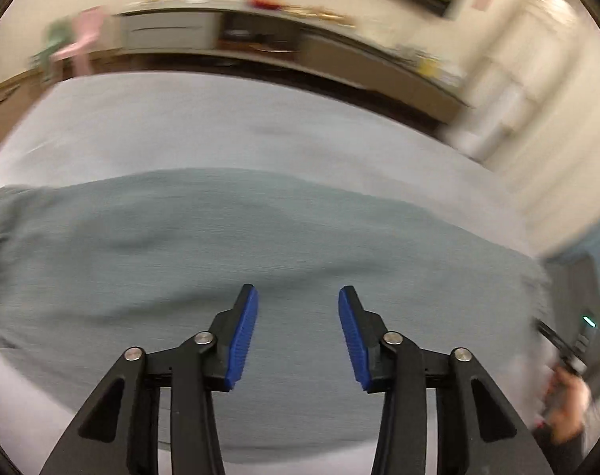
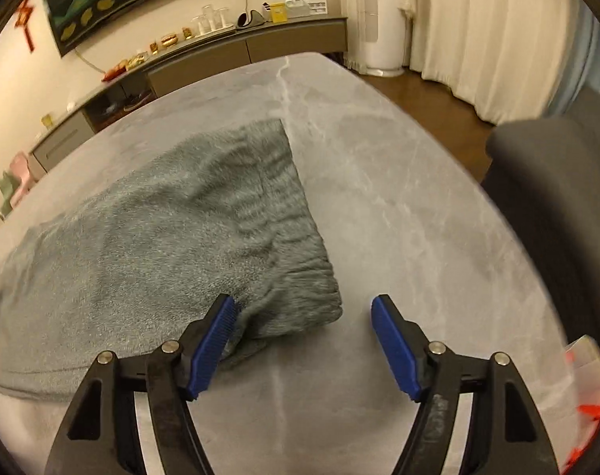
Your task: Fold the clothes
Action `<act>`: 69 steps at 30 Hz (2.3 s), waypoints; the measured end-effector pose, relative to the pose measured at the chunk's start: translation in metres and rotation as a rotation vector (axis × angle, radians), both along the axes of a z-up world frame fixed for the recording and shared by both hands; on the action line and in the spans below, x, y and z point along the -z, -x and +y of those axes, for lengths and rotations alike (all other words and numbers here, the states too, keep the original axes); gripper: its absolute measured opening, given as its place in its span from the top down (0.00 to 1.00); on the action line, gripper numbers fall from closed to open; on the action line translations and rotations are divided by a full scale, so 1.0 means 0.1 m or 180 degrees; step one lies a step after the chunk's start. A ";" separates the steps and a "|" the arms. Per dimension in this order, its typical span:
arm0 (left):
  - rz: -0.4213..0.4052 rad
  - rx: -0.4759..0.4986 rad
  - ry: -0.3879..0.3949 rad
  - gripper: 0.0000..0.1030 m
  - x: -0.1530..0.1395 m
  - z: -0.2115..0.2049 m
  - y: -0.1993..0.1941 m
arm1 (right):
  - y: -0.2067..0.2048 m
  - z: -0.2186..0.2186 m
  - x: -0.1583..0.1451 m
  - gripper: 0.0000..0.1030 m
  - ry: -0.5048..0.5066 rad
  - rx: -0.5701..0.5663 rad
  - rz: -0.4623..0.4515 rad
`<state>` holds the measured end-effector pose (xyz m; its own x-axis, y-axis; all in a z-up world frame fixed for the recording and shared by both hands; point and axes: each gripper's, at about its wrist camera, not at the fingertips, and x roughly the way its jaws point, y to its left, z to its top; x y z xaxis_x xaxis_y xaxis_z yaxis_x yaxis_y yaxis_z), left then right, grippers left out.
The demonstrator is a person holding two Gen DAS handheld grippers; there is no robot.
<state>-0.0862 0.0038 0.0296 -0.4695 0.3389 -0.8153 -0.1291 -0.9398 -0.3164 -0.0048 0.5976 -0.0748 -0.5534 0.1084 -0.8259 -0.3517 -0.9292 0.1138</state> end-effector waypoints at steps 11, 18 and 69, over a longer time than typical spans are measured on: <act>-0.0293 0.1627 -0.0088 0.44 -0.35 3.53 0.21 | 0.33 -0.78 -0.24 0.71 -0.1764 -0.0672 -0.0006; -0.0582 0.2236 0.0394 0.42 -0.15 5.11 0.38 | 0.37 -0.98 -0.33 0.71 -0.2143 -0.0918 0.0189; -0.0393 0.1271 0.0533 0.60 0.38 3.93 1.12 | 0.76 -1.21 -0.19 0.74 0.0747 -0.1338 0.0256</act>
<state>-0.1986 0.3964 -0.0084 -0.2243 0.3325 -0.9160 -0.4629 -0.8635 -0.2001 -0.0805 0.4765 -0.0556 -0.5724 -0.3222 -0.7540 0.0670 -0.9349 0.3486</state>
